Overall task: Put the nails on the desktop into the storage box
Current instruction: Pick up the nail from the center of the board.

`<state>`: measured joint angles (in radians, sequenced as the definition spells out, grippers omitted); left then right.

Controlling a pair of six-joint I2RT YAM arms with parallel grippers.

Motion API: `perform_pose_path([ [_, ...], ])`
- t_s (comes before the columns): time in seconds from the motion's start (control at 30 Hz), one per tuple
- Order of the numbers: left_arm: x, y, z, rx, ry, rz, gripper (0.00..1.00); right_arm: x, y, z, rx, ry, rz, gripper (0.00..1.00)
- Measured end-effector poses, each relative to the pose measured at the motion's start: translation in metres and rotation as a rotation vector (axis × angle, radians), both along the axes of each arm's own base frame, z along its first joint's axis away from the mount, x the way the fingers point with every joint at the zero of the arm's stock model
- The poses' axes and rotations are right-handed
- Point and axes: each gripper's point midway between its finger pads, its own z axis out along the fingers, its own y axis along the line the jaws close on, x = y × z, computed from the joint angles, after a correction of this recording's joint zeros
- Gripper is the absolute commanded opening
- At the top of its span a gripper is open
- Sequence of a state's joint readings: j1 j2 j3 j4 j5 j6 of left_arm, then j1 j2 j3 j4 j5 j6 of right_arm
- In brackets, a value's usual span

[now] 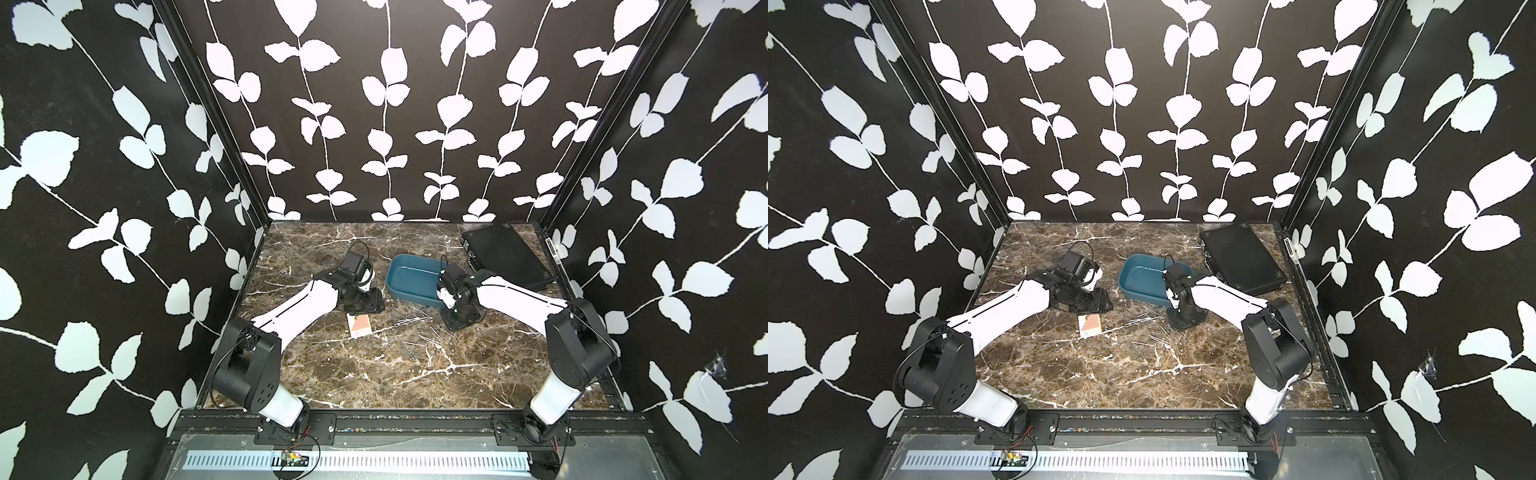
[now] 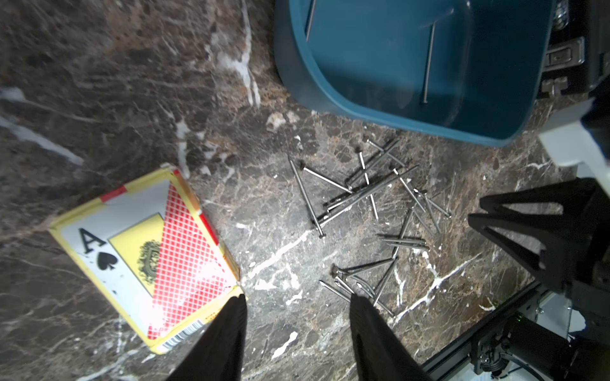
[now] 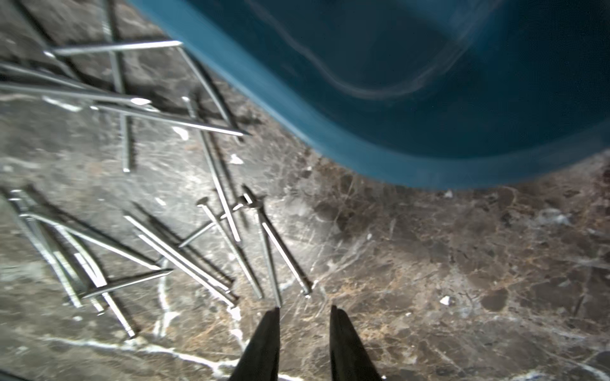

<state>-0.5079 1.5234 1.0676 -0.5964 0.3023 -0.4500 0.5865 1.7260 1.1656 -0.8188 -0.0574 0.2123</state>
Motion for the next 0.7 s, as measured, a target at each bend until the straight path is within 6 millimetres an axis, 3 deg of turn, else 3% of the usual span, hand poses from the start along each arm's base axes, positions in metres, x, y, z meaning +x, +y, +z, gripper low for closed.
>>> perform_pose_path([
  [0.33,-0.004,-0.001,-0.002,-0.001,0.008,0.002,0.53,0.0,-0.005,-0.02,-0.045,0.021,0.026,0.26],
  [0.7,-0.004,-0.001,-0.002,-0.001,0.008,0.001,0.54,-0.004,0.006,-0.025,-0.009,0.019,0.062,0.27],
])
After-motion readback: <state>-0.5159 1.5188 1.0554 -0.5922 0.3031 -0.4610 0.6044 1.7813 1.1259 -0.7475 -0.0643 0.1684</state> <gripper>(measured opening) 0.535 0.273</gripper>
